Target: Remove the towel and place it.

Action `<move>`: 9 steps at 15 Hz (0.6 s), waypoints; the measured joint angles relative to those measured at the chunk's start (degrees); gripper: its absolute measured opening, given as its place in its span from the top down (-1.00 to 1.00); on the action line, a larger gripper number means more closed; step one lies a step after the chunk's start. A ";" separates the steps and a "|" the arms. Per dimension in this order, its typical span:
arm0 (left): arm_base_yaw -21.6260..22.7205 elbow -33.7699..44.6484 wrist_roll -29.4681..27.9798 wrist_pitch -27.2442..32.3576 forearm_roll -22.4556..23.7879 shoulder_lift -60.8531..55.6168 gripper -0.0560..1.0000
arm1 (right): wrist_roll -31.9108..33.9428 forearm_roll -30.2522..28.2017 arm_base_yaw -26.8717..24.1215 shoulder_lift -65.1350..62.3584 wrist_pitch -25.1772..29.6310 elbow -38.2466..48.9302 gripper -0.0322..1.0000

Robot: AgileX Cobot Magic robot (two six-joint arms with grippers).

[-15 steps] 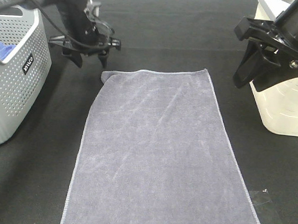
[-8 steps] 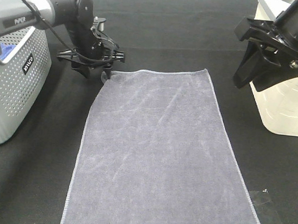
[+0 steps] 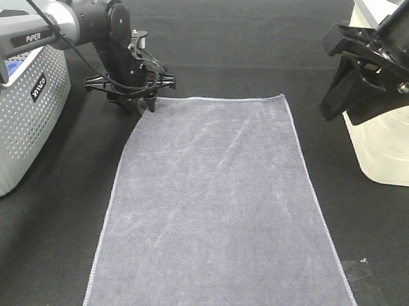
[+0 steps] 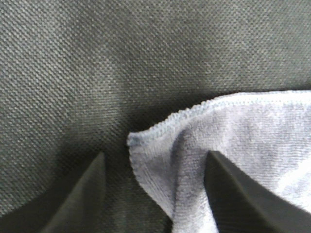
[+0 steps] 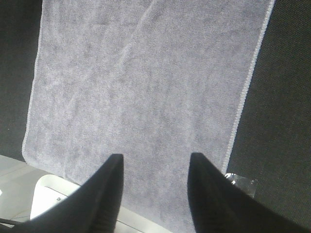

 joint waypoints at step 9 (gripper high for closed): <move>-0.17 0.00 4.81 -1.89 2.52 -1.55 0.87 | 0.00 0.00 0.00 0.00 -0.17 0.00 0.13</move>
